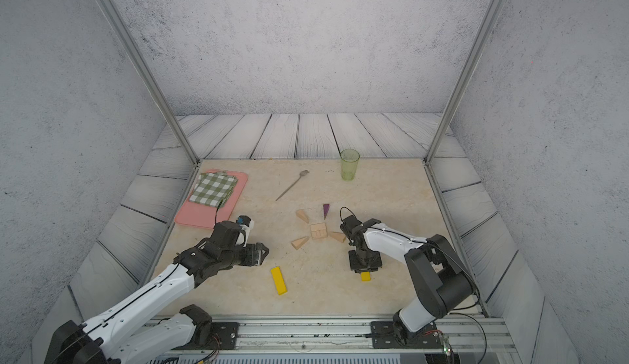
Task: Assemble a small pinwheel with building blocks
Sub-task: Assemble the building block at the center of the board.
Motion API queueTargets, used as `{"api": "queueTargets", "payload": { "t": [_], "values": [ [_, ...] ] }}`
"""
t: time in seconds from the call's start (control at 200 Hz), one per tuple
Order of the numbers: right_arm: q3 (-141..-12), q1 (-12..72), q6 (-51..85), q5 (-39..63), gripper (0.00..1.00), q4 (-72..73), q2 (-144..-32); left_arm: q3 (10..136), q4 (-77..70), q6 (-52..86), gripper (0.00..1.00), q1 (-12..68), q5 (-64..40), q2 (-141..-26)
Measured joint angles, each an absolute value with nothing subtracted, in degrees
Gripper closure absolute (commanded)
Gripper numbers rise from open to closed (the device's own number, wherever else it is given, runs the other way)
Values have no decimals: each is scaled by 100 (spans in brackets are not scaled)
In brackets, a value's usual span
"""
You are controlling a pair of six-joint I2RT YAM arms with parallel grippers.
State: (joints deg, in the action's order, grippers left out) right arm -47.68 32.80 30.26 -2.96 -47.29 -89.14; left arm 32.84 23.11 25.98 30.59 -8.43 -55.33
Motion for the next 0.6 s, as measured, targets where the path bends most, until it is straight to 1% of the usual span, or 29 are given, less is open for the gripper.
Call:
{"api": "queueTargets", "payload": {
  "t": [0.115,0.33,0.46,0.601],
  "values": [
    [-5011,3688,3146,-248,69,-4768,-8997,3284,2300,2596,23,3059,-843,-5535],
    [-6051,4458,3538,-36,69,-4598,-9557,3282,2290,2600,22,3059,-840,-5535],
    [-6600,4665,3732,5,68,-4580,-10007,3282,2290,2600,22,3059,-840,-5533],
    [-7024,4681,3815,-1,68,-4661,-10385,3273,2287,2602,22,3059,-840,-5533]
  ]
}}
